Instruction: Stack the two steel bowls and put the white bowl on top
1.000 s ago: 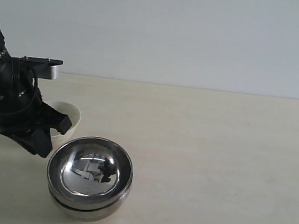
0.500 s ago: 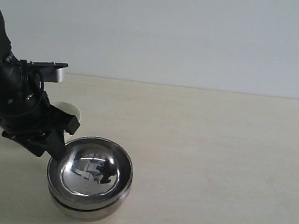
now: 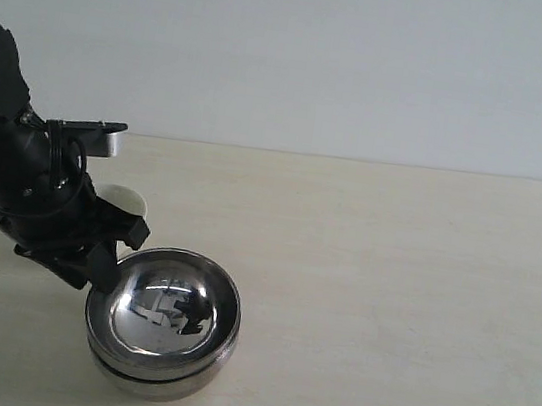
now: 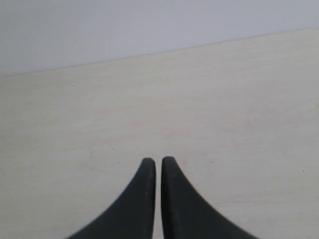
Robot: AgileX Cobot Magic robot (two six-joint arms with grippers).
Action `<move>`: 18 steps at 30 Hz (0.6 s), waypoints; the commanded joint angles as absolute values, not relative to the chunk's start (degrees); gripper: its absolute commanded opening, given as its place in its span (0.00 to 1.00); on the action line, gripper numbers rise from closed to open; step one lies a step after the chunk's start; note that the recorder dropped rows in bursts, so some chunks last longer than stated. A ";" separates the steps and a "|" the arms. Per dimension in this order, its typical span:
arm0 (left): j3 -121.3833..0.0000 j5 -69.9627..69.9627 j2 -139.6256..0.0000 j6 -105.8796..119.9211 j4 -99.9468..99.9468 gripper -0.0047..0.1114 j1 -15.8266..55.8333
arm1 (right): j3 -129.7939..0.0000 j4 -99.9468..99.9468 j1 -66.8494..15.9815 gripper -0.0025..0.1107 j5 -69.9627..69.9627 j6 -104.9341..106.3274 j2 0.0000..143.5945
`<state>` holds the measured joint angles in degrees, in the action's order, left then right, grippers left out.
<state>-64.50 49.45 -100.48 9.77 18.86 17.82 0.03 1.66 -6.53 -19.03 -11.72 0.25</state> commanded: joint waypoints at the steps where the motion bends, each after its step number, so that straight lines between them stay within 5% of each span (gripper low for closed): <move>1: -64.05 49.01 -102.09 9.87 19.08 0.21 17.80 | 0.00 2.10 -6.30 0.02 -18.48 -11.58 0.00; 18: -64.05 48.79 -102.33 10.06 19.08 0.17 17.80 | 0.00 2.10 -6.30 0.02 -18.48 -11.58 0.00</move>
